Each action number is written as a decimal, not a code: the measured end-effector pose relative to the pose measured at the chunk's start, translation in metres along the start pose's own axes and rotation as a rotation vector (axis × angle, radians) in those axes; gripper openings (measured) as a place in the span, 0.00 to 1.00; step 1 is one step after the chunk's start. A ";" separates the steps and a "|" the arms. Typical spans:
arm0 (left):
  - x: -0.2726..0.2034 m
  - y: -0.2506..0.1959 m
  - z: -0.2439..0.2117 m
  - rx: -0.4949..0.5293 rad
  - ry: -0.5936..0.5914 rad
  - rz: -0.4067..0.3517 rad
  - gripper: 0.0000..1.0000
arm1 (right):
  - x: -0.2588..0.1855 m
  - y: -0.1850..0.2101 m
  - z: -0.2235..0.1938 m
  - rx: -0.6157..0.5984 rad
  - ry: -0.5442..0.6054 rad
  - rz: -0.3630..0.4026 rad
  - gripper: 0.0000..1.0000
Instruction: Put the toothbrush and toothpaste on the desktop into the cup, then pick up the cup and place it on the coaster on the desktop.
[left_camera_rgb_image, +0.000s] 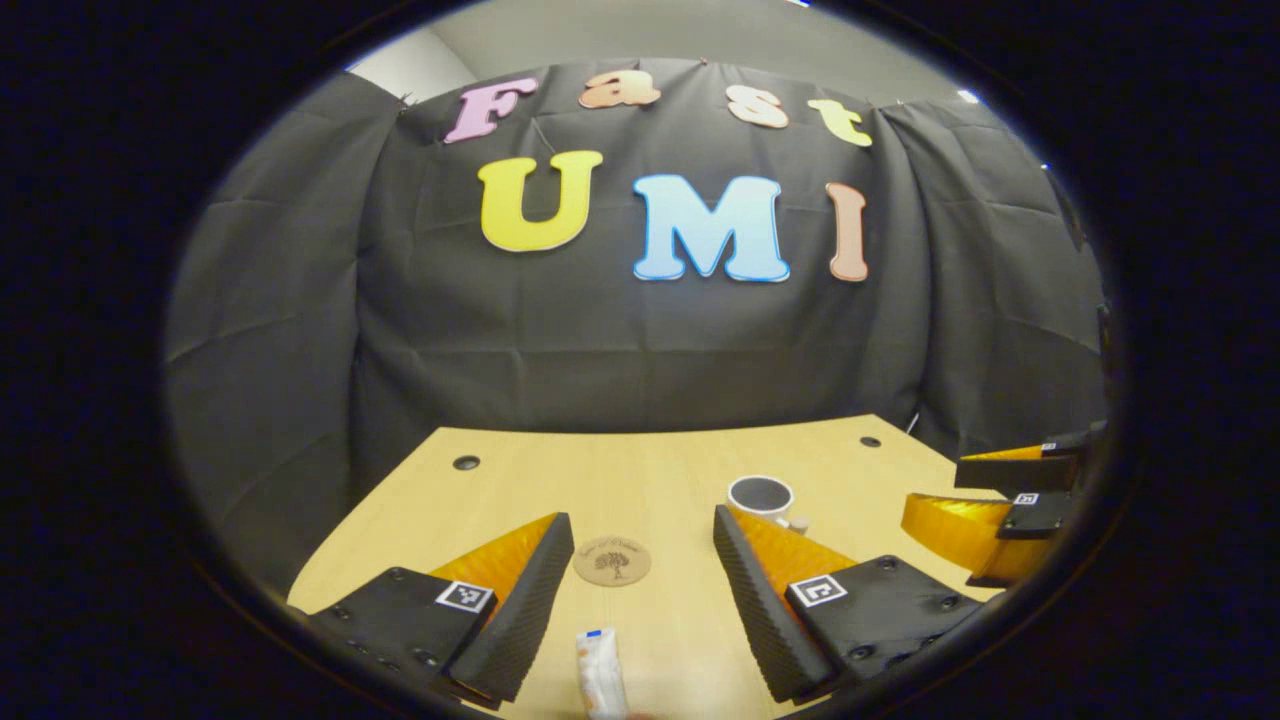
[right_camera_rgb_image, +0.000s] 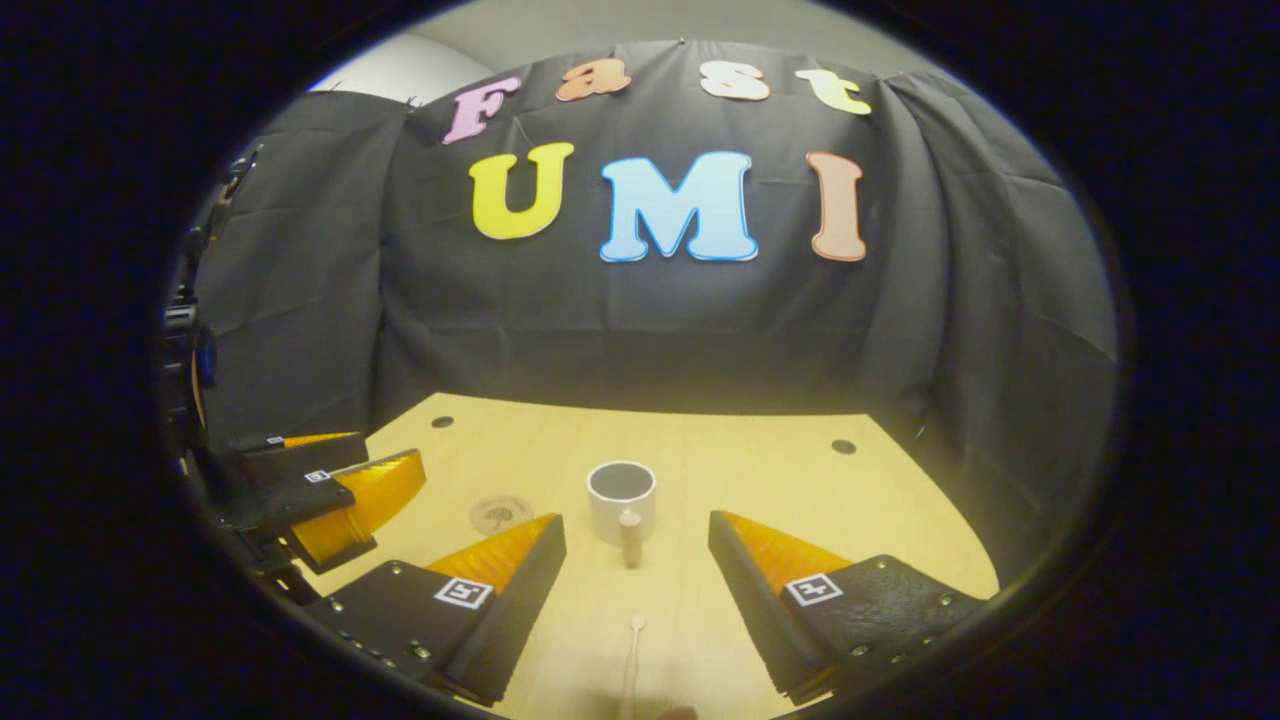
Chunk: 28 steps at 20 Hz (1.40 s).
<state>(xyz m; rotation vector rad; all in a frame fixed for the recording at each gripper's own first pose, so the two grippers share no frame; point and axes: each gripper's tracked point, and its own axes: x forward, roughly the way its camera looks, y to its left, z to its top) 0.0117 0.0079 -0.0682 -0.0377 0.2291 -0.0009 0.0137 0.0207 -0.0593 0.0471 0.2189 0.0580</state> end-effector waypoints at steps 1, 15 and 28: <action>0.002 0.001 -0.008 -0.003 0.031 0.002 0.92 | 0.003 0.001 -0.007 0.009 0.032 0.001 0.90; 0.018 0.029 -0.161 -0.058 0.649 0.040 0.94 | 0.037 0.009 -0.145 0.068 0.651 -0.011 0.95; 0.011 0.035 -0.240 -0.103 0.975 0.037 0.94 | 0.023 0.011 -0.200 0.058 1.000 0.001 0.86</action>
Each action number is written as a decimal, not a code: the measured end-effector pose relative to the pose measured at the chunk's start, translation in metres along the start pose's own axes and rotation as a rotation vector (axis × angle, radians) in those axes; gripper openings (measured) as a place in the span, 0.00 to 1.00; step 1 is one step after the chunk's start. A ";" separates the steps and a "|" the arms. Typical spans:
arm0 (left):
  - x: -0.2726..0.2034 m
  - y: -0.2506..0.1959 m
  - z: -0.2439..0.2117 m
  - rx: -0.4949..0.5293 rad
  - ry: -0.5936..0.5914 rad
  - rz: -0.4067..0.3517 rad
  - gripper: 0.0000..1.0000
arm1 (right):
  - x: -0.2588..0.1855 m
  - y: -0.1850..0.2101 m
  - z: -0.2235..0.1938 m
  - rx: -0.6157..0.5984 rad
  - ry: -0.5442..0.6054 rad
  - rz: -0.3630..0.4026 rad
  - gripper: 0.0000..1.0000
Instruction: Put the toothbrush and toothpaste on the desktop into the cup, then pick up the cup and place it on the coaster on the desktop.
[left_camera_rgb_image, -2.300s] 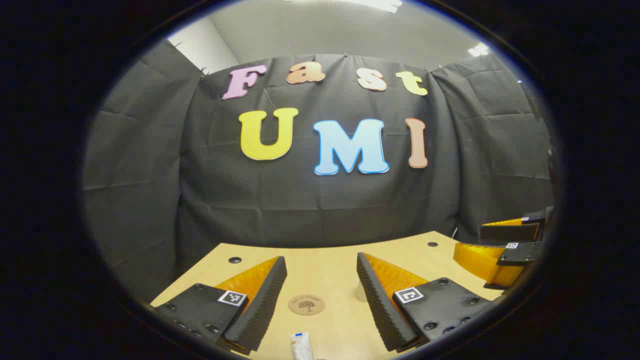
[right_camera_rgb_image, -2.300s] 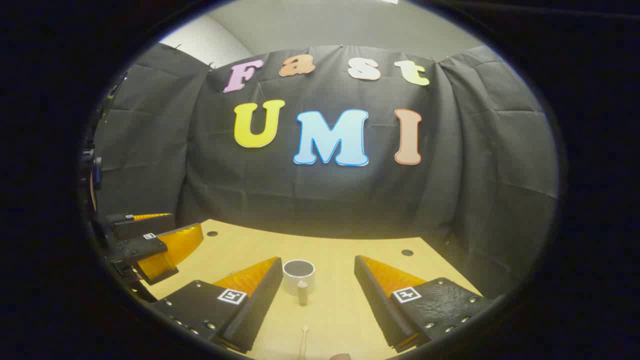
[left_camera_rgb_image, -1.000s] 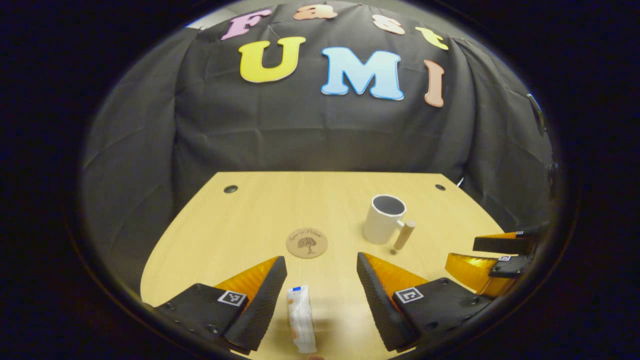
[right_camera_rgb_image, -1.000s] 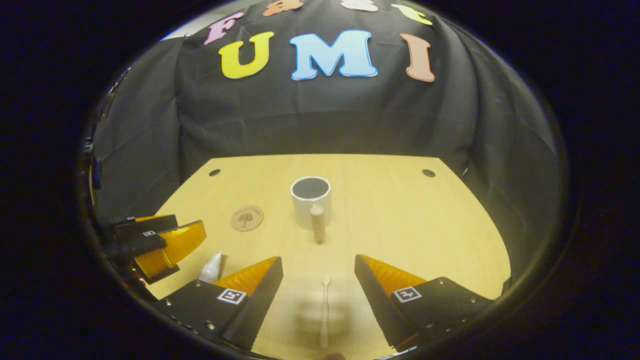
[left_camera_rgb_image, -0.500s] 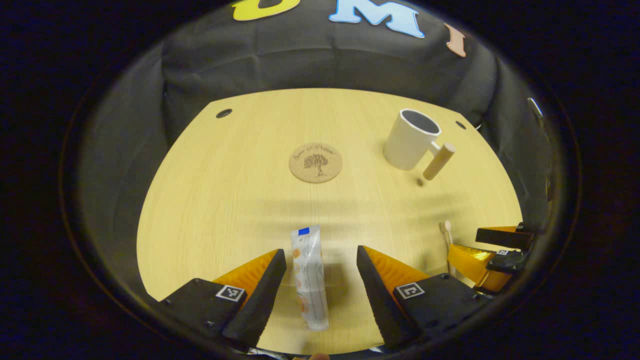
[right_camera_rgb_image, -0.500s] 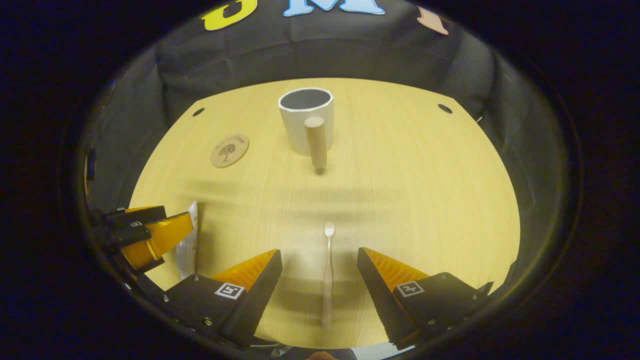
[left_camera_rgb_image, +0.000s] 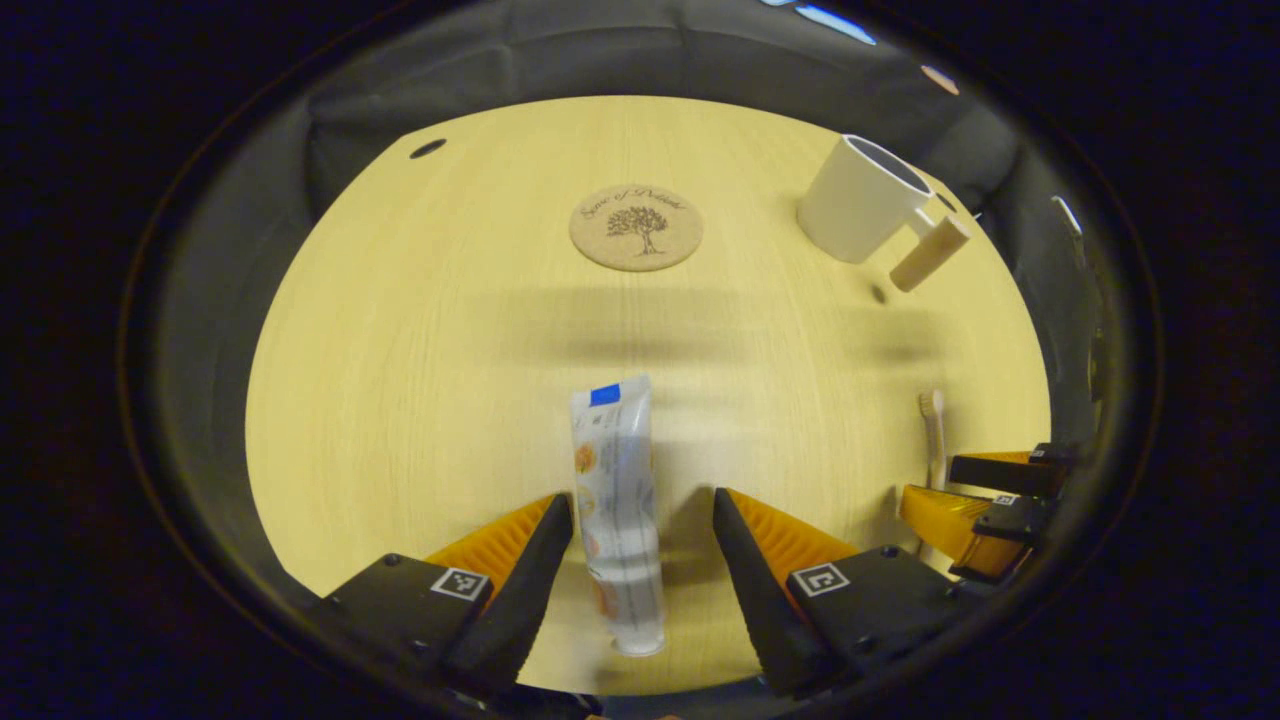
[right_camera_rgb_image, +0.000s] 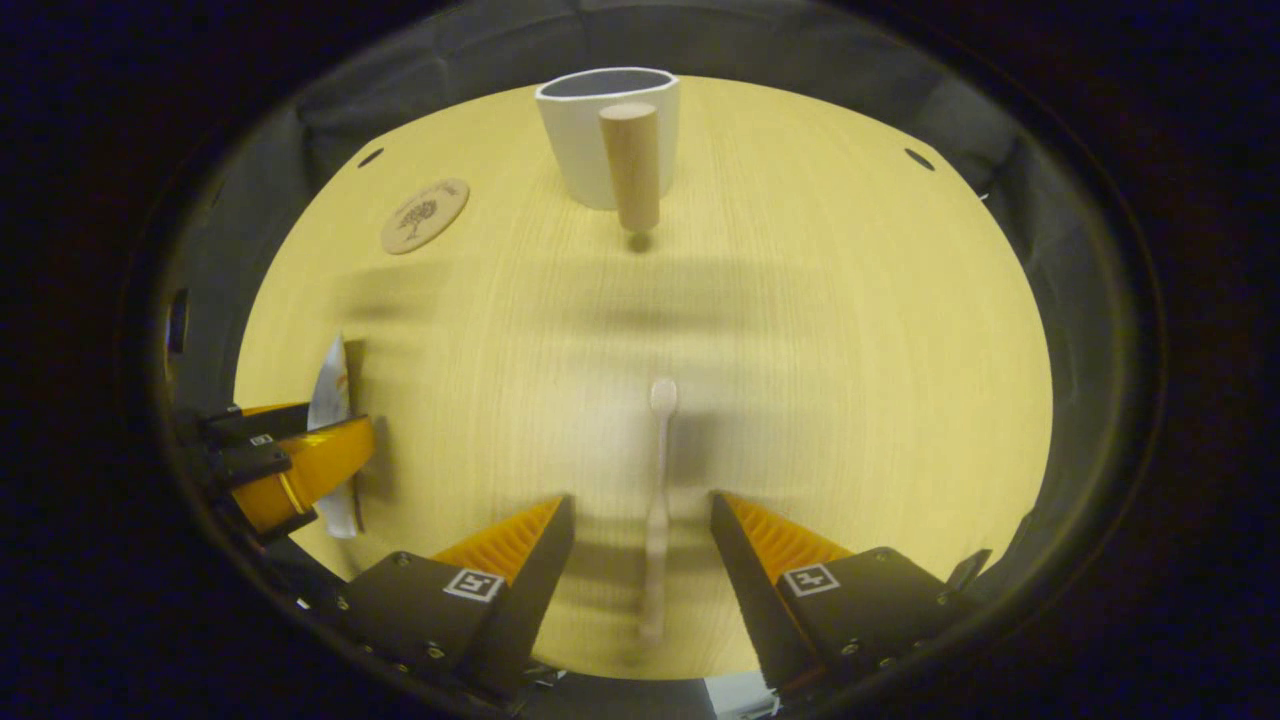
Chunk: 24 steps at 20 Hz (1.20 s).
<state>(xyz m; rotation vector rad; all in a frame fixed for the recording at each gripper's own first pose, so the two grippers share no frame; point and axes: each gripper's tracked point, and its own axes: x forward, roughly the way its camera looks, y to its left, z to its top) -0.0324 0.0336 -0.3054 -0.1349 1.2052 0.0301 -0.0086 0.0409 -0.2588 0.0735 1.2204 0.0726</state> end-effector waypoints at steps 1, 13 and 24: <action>0.000 0.001 -0.001 -0.003 0.009 0.005 0.94 | -0.001 -0.002 -0.002 -0.008 0.017 -0.010 0.79; 0.000 0.015 0.001 0.040 -0.001 0.057 0.47 | -0.005 -0.011 -0.010 -0.024 0.052 -0.037 0.12; -0.011 0.016 0.009 0.061 -0.114 0.034 0.20 | -0.012 -0.003 -0.002 -0.049 -0.079 0.039 0.03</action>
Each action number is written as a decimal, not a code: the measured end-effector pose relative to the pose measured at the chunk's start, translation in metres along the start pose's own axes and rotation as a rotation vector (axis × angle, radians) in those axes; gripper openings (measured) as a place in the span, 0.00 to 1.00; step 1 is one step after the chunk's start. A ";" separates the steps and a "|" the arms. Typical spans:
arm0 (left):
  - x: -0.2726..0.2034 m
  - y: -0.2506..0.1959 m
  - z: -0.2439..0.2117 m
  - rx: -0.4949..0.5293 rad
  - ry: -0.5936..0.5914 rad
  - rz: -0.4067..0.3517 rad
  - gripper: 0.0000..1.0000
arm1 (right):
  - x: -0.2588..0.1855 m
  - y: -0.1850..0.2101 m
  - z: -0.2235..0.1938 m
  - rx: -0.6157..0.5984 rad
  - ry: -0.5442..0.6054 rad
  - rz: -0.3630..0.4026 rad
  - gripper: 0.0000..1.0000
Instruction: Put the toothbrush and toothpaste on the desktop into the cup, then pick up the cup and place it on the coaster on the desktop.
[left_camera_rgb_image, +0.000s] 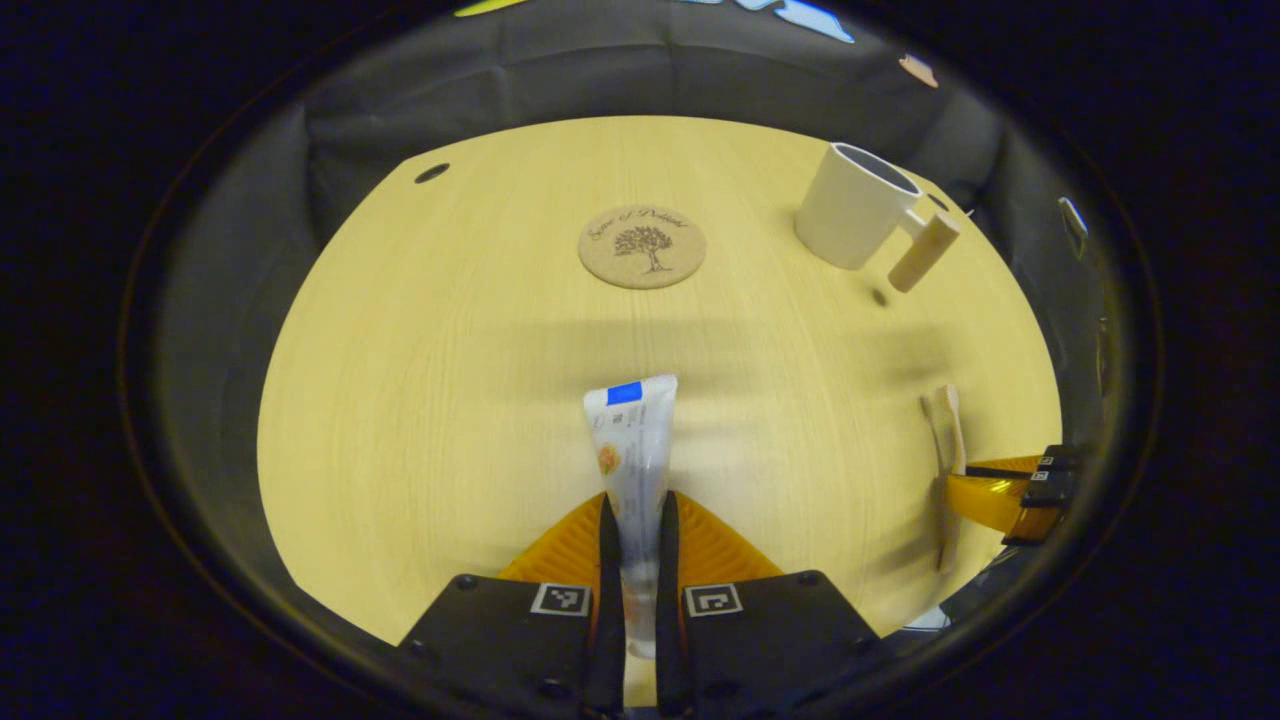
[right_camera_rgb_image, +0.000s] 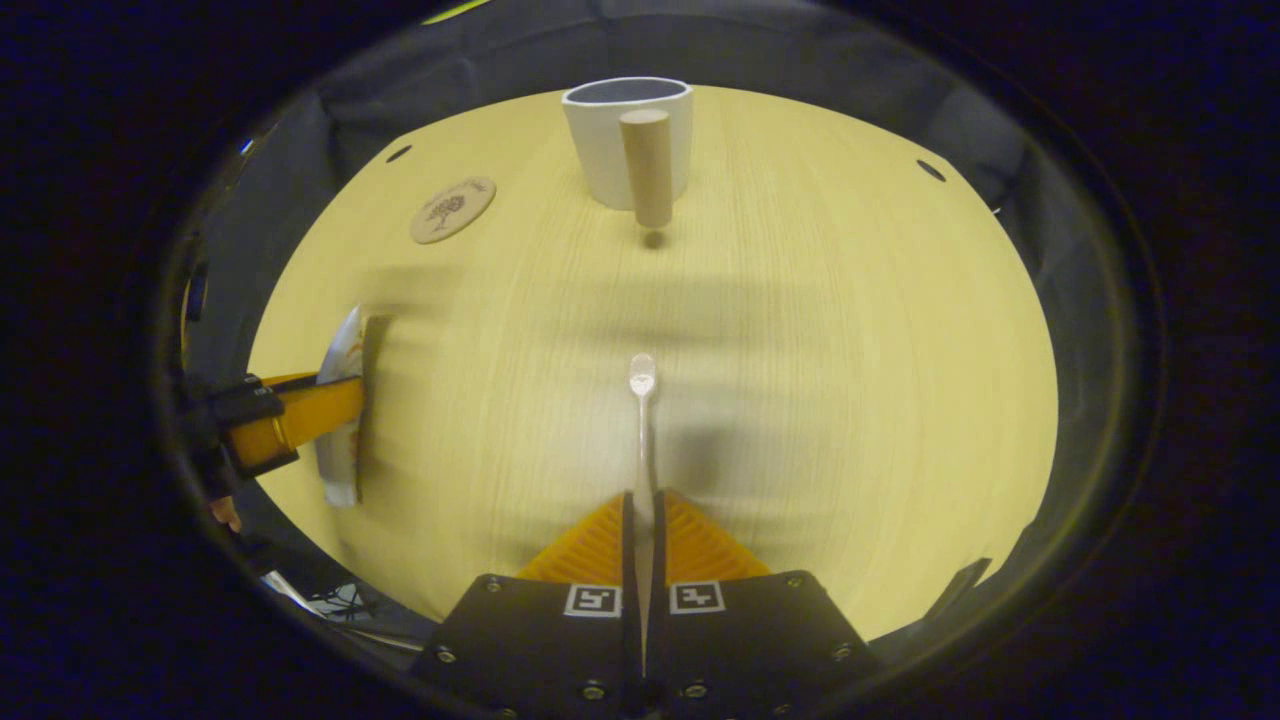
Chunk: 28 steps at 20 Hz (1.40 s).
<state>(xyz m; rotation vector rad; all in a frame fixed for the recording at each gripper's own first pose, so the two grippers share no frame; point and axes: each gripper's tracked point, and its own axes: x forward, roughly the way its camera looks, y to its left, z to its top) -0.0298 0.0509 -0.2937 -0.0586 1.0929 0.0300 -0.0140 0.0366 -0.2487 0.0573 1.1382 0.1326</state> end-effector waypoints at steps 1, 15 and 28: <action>-0.003 0.001 0.003 0.001 -0.013 0.001 0.20 | -0.004 0.002 0.004 0.007 -0.021 0.012 0.03; -0.063 -0.012 0.079 -0.033 -0.285 -0.027 0.19 | -0.076 0.019 0.091 0.011 -0.391 0.067 0.03; -0.109 -0.032 0.185 -0.077 -0.581 -0.071 0.20 | -0.128 0.035 0.211 -0.053 -0.743 0.117 0.03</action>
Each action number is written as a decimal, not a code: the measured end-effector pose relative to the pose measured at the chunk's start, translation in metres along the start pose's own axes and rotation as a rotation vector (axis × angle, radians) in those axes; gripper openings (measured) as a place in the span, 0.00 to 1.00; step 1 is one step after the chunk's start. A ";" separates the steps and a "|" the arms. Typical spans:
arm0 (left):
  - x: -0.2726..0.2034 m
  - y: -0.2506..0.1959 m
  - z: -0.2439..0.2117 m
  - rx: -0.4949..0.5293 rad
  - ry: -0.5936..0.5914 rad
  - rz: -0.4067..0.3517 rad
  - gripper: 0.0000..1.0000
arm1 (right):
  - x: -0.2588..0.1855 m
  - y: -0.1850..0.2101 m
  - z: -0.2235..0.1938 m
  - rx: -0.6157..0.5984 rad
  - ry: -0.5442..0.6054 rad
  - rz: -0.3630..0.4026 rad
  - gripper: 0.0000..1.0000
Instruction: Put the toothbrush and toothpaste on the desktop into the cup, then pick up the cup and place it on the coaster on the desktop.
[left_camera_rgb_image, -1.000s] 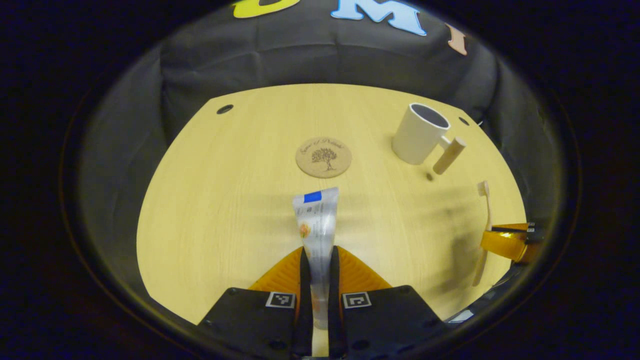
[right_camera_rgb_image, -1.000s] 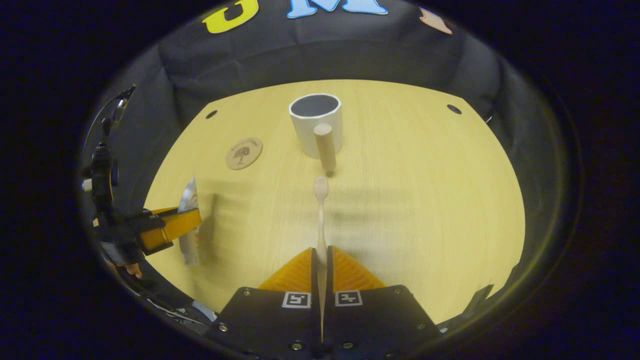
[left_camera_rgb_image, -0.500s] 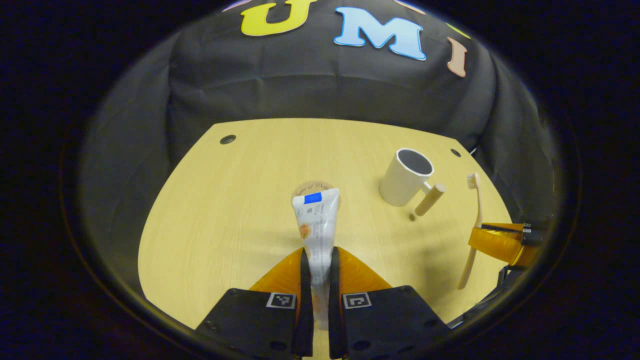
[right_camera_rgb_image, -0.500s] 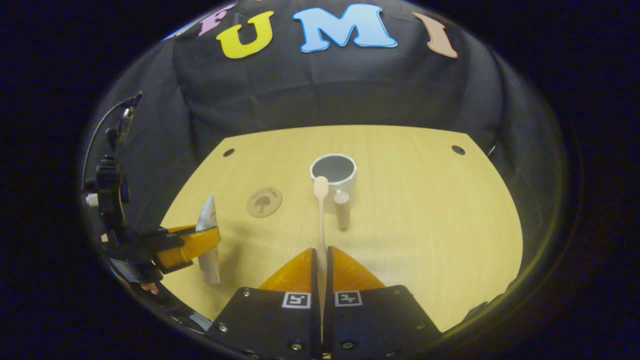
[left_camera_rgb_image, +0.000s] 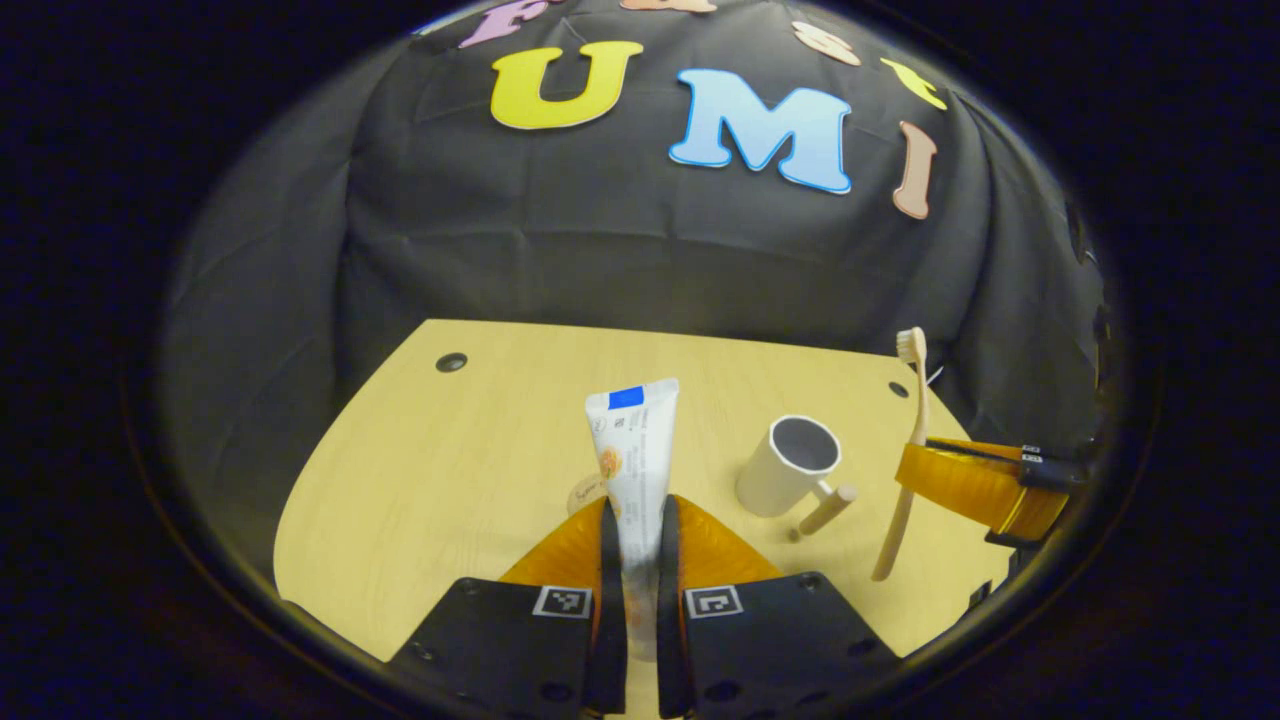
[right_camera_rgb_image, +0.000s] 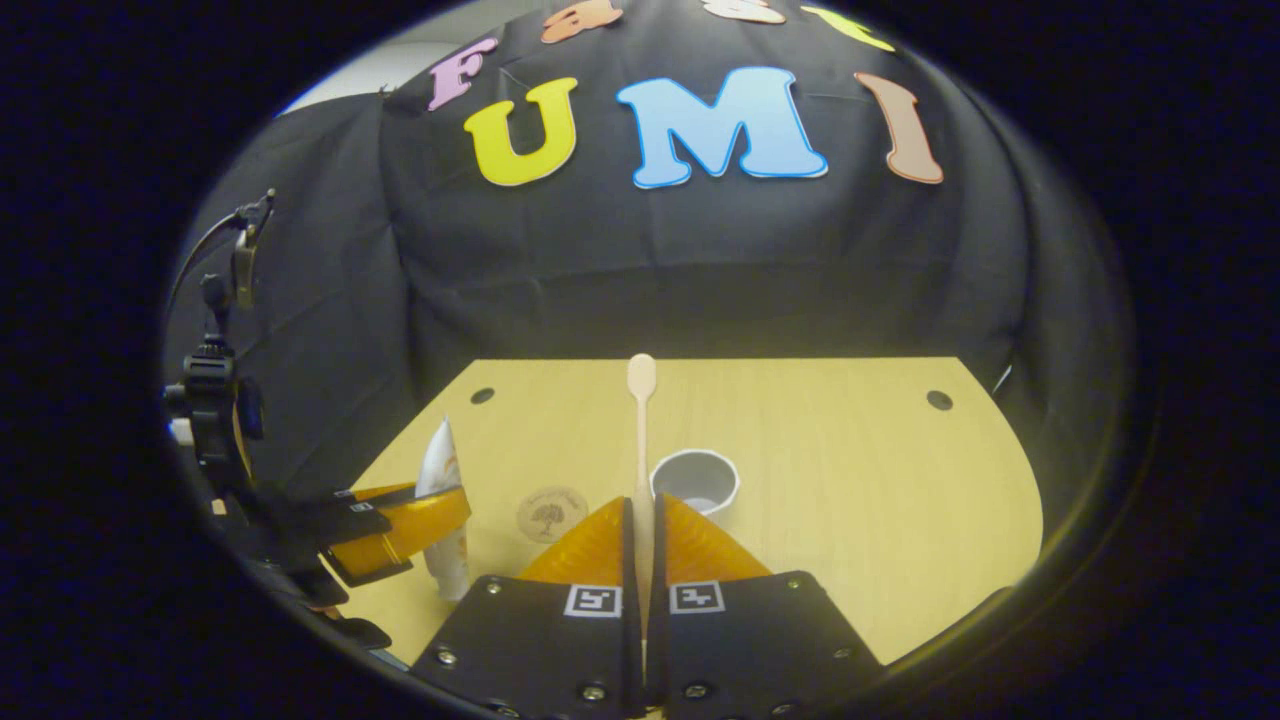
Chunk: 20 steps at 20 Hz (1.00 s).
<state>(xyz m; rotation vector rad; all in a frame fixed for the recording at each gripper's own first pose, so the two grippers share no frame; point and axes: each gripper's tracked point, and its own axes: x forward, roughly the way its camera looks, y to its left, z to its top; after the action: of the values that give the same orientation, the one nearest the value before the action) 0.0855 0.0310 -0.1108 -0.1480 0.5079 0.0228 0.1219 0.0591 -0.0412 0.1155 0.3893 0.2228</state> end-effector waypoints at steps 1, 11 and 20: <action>0.002 -0.003 0.008 0.001 -0.025 -0.008 0.20 | 0.004 -0.001 0.010 -0.005 -0.033 0.003 0.03; 0.011 -0.015 0.063 -0.020 -0.202 -0.045 0.20 | 0.058 -0.020 0.068 -0.040 -0.277 0.018 0.03; 0.019 -0.013 0.070 -0.021 -0.226 -0.052 0.19 | 0.119 -0.039 0.029 -0.097 -0.174 -0.070 0.03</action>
<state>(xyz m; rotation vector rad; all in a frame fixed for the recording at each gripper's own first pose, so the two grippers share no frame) 0.1365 0.0284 -0.0580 -0.1763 0.2778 -0.0060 0.2482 0.0477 -0.0638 0.0251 0.2089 0.1607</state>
